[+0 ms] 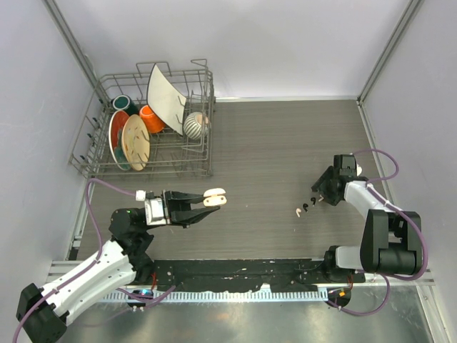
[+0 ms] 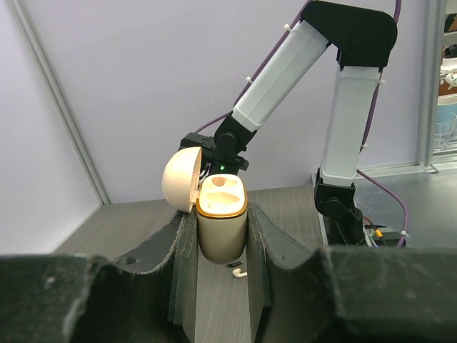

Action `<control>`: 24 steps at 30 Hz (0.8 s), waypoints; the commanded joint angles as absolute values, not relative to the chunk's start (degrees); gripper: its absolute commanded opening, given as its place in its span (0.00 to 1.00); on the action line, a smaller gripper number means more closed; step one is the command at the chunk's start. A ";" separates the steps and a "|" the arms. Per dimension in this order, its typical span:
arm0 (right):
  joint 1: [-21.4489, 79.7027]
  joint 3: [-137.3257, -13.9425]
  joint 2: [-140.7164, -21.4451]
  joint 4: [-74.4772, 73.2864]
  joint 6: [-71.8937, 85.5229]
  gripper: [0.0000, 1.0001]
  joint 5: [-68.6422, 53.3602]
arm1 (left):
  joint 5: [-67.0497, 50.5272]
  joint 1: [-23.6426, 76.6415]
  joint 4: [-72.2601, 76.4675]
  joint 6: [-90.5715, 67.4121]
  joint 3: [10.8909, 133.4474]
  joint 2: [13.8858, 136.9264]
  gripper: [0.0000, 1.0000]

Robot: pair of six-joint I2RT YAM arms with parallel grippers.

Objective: Insert the wireless bluetooth earbuds into the charging case
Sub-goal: Pick up the earbud from the center of the board.

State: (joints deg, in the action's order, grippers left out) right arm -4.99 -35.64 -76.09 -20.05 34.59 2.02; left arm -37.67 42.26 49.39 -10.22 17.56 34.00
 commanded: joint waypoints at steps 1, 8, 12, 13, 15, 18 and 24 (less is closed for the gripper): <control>-4.92 -35.85 -76.20 -22.94 32.53 0.57 3.51 | -37.35 42.45 51.94 -11.16 19.25 33.49 0.00; -4.92 -37.79 -76.99 -24.61 29.09 0.54 7.91 | -37.00 42.45 52.29 -11.60 18.98 33.13 0.00; -4.92 -38.58 -78.31 -24.26 28.56 0.52 6.86 | -36.91 42.45 52.91 -11.87 18.72 33.22 0.00; -4.92 -38.76 -78.83 -24.00 28.39 0.51 6.51 | -36.91 42.45 53.00 -12.04 18.81 33.31 0.00; -4.92 -39.02 -80.15 -23.82 28.04 0.50 6.24 | -36.91 42.45 53.09 -12.13 18.81 33.40 0.00; -4.92 -39.29 -81.03 -23.38 27.69 0.46 6.33 | -36.83 42.45 53.17 -12.30 18.81 33.40 0.00; -4.92 -39.38 -81.48 -23.29 27.16 0.43 5.54 | -36.74 42.45 53.35 -12.39 18.63 33.49 0.00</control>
State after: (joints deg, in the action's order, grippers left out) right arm -4.95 -39.24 -80.14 -22.98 28.27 5.45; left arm -37.56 42.26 50.37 -11.81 17.56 33.71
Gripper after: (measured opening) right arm 0.438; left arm 0.298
